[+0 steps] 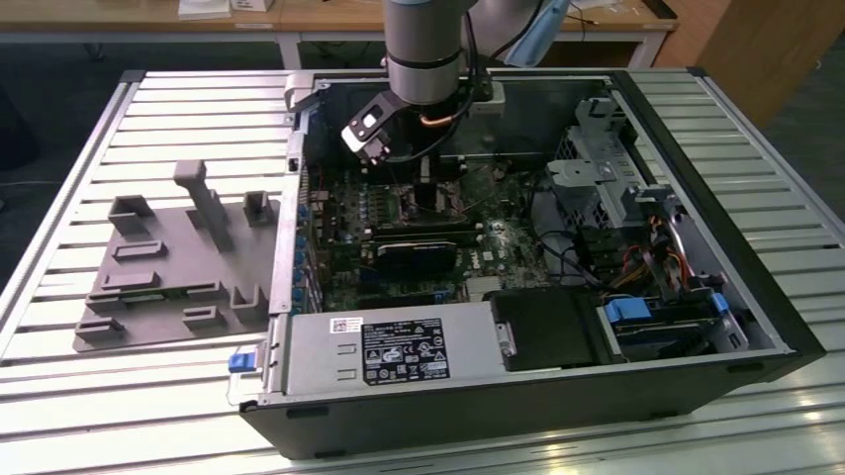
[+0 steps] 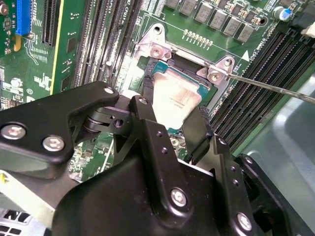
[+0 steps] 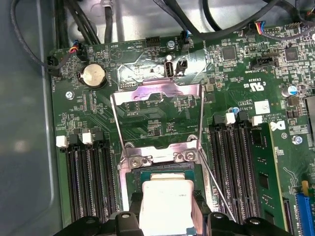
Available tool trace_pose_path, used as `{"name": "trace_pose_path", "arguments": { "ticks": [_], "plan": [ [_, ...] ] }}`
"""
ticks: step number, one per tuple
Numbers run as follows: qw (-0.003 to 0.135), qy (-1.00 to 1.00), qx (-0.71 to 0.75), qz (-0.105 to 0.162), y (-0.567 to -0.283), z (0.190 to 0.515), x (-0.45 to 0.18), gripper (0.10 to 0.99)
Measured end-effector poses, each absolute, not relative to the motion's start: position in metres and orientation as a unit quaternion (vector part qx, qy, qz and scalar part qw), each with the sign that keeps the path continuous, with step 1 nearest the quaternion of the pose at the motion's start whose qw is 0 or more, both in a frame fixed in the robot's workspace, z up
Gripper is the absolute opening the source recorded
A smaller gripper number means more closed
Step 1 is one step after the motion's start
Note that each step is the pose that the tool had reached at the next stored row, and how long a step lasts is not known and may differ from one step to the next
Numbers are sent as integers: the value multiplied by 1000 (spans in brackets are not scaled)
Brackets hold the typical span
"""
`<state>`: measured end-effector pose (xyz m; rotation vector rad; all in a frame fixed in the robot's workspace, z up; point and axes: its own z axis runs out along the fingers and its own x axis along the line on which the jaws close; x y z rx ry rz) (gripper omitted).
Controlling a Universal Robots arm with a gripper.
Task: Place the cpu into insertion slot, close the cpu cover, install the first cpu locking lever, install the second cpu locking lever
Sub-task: 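Place the cpu into insertion slot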
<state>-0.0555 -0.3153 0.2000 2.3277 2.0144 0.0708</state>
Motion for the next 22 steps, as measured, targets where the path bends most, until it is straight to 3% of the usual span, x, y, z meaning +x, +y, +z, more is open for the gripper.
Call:
{"name": "trace_pose_path", "arguments": {
  "ticks": [9,10,22],
  "plan": [
    [31,654,756,23,-315,200,-56,525],
    [31,654,756,23,-315,200,-56,588],
    [31,653,756,24,-315,195,-56,588]
  ]
}}
